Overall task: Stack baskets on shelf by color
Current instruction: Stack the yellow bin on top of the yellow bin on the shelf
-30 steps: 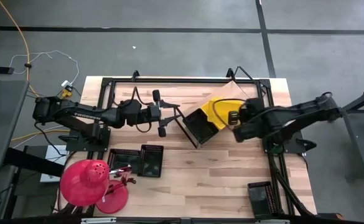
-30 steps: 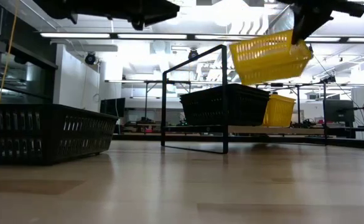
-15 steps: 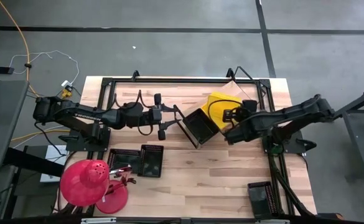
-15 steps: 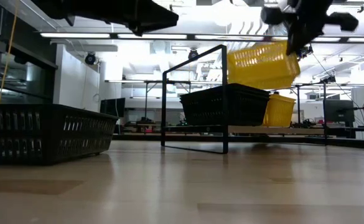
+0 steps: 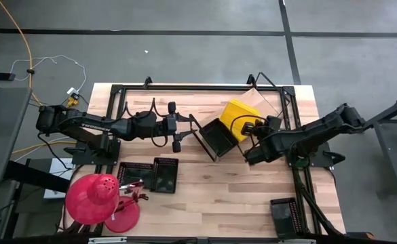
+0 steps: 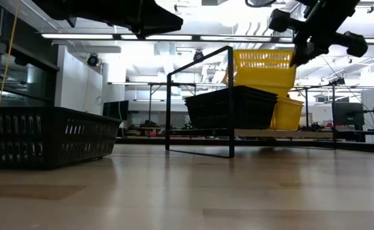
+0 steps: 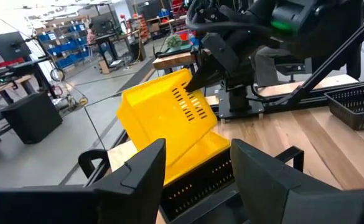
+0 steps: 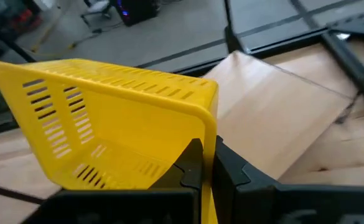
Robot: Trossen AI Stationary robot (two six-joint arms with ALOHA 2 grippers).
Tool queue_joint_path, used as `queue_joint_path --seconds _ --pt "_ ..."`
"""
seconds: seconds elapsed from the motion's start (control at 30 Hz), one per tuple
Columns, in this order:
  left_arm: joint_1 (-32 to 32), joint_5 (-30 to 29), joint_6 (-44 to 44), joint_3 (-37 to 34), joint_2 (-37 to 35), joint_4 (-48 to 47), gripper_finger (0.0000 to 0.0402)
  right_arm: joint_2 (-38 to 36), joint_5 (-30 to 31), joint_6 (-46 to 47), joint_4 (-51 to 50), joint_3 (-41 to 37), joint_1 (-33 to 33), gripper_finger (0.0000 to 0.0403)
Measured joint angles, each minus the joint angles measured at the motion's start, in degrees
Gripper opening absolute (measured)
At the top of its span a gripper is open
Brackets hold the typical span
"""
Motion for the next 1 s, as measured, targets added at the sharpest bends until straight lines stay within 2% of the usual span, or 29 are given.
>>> queue_joint_path --seconds 0.37,0.67,0.83,1.0 --pt "0.13 -0.89 -0.29 0.00 0.02 -0.21 0.0168 6.12 -0.90 0.58 2.11 -0.02 -0.07 0.0000" --pt "0.13 -1.56 0.14 0.00 0.02 -0.42 0.0168 6.47 -1.48 0.17 -1.50 -0.02 -0.44 0.0006" --pt "0.13 -2.47 0.13 0.00 0.02 -0.39 0.0168 6.50 -2.09 -0.03 -2.48 0.01 -0.52 0.0031" --pt "0.13 -2.58 0.13 0.00 0.02 -0.39 0.0168 6.51 -2.21 -0.05 -5.60 2.15 -0.50 0.0078"
